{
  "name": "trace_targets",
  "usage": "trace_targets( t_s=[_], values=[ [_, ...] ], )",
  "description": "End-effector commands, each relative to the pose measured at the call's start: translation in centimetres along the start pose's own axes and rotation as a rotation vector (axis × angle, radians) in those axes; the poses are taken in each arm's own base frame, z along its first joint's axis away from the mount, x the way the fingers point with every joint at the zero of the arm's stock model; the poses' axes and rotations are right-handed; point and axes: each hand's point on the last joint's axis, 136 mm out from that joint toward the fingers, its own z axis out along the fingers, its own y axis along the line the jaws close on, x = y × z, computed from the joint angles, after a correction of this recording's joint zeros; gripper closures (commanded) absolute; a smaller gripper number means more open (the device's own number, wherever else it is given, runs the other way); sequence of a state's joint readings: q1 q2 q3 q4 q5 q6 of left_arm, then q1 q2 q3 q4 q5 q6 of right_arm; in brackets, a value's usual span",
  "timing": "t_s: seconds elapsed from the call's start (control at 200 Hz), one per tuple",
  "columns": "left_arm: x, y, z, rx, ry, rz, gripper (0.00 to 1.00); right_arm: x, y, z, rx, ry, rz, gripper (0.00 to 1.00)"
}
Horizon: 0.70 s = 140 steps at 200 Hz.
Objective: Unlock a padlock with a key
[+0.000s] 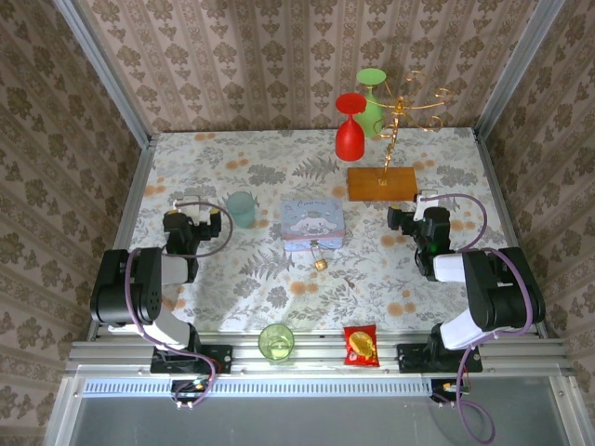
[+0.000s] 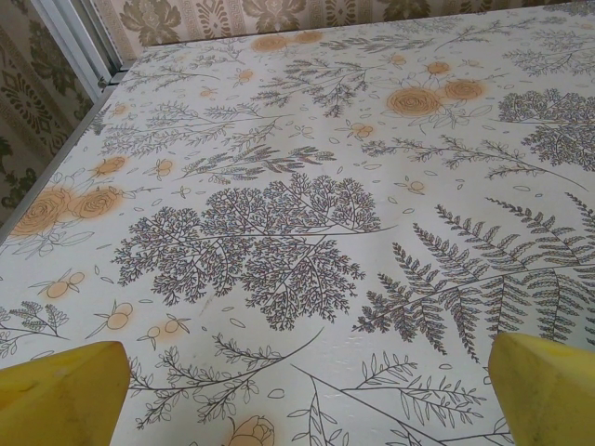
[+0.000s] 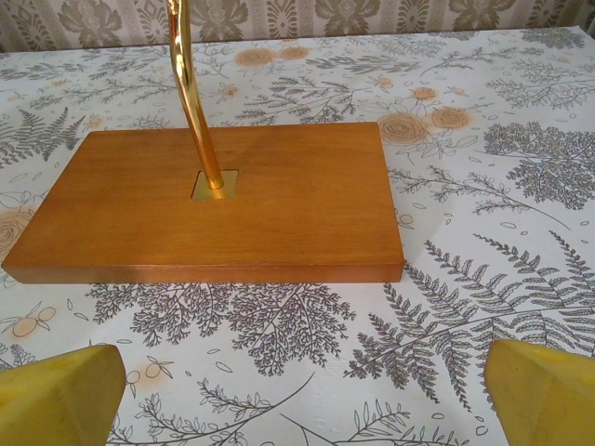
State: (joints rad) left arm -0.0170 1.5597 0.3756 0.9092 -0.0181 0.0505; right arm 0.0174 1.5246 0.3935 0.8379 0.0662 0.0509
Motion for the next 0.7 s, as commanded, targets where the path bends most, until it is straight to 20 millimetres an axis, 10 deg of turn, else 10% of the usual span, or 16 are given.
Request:
trace_targets(
  t_s=[0.0, 0.485, 0.695],
  values=[
    [-1.1, 0.3, 0.2, 0.001, -0.03, 0.003, 0.0, -0.8, 0.1, 0.3, -0.011, -0.015, -0.011, 0.0],
    [-7.8, 0.9, -4.3, -0.07, -0.128, -0.039, 0.0, -5.7, 1.0, -2.9, -0.03, 0.039, 0.038, 0.0],
    [-12.4, -3.5, -7.3, 0.254, -0.13, -0.3, 0.0, -6.8, 1.8, -5.1, -0.117, 0.139, 0.312, 0.0]
  ],
)
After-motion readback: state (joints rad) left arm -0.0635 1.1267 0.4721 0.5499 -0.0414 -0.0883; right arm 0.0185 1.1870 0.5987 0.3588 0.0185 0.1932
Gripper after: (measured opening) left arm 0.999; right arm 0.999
